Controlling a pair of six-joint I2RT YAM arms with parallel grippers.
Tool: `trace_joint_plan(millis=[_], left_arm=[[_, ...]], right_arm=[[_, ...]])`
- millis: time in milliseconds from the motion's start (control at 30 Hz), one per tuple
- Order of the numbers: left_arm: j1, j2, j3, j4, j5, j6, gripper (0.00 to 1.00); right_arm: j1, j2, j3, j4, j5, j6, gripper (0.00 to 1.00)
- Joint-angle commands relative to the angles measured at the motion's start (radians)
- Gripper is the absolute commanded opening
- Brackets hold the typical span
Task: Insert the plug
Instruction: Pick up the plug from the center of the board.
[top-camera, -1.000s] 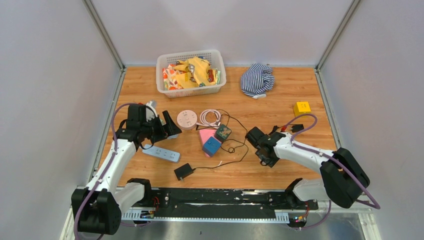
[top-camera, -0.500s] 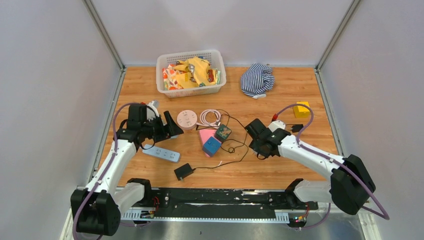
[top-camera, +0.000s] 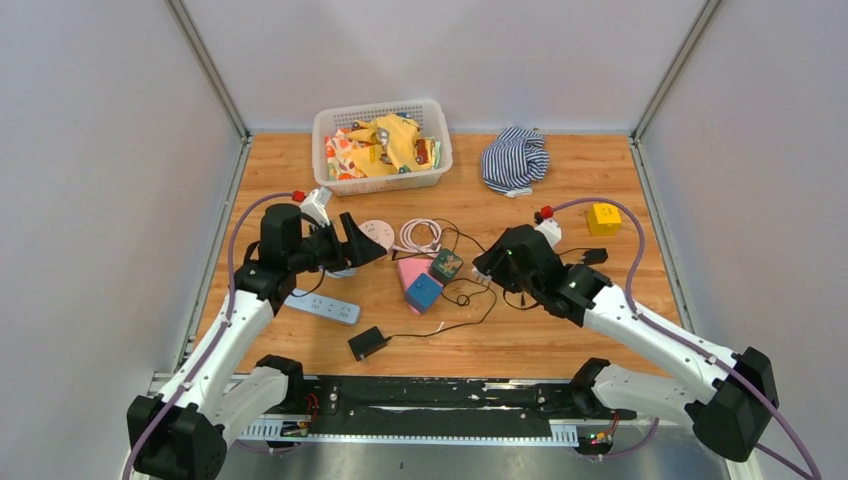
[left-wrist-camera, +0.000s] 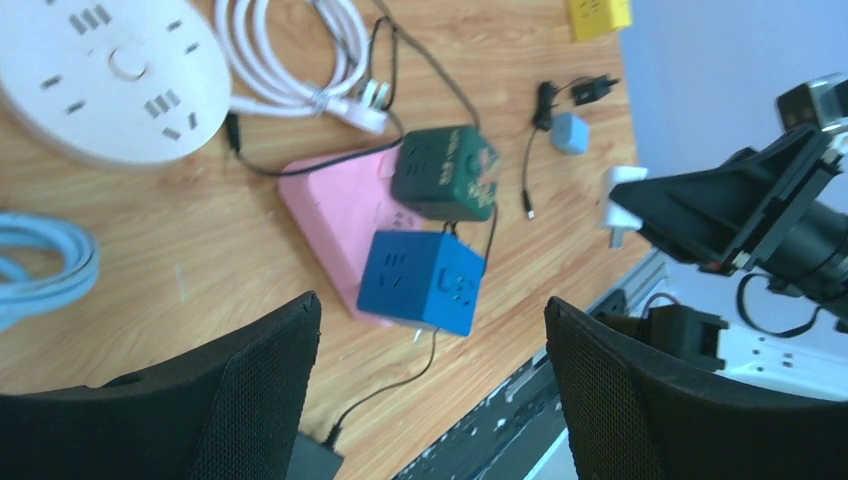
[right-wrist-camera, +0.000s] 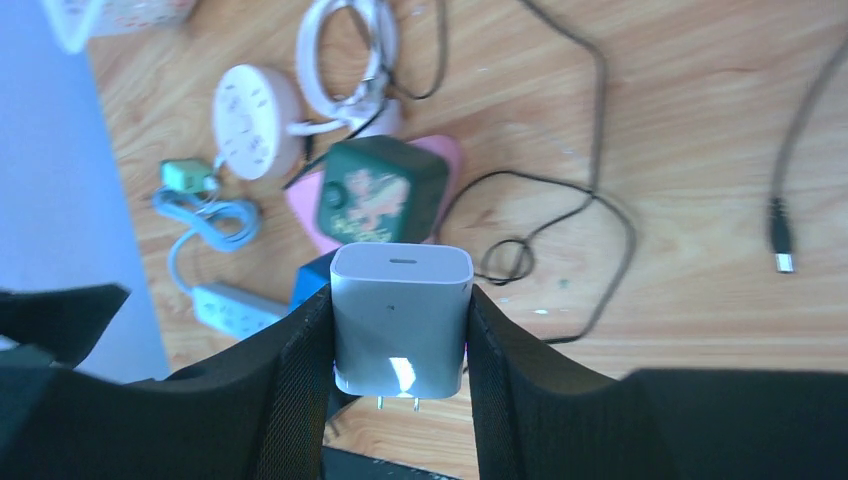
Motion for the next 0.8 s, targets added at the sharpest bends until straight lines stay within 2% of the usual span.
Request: trace_joint_plan(millis=[0,167,333,567,767], left_arm=[[-0.011,-0.020,-0.051,0.221,0.072,-0.115,0.84],[-0.029,-0.032,-0.055,0.306,0.092,-0.148,0.85],[-0.039,-0.029,-0.040,0.312,0.115,-0.174,0.86],[-0.053,-0.036,-0.045,0.312,0.085,-0.196,0.79],[-0.060,-0.051,-0.039,0.312,0.045,-0.185,0.72]], right_arm=[[0.067,0.015,0.061,0.152,-0.019,-0.022,0.00],[0.095,0.082,0.097,0.246,-0.035,0.063,0.00],[0.109,0.164,0.104,0.456,-0.085,0.124,0.00],[0.144,0.326,0.249,0.502,-0.124,0.182,0.00],[0.188,0.388,0.328,0.513,-0.109,0.208,0.00]])
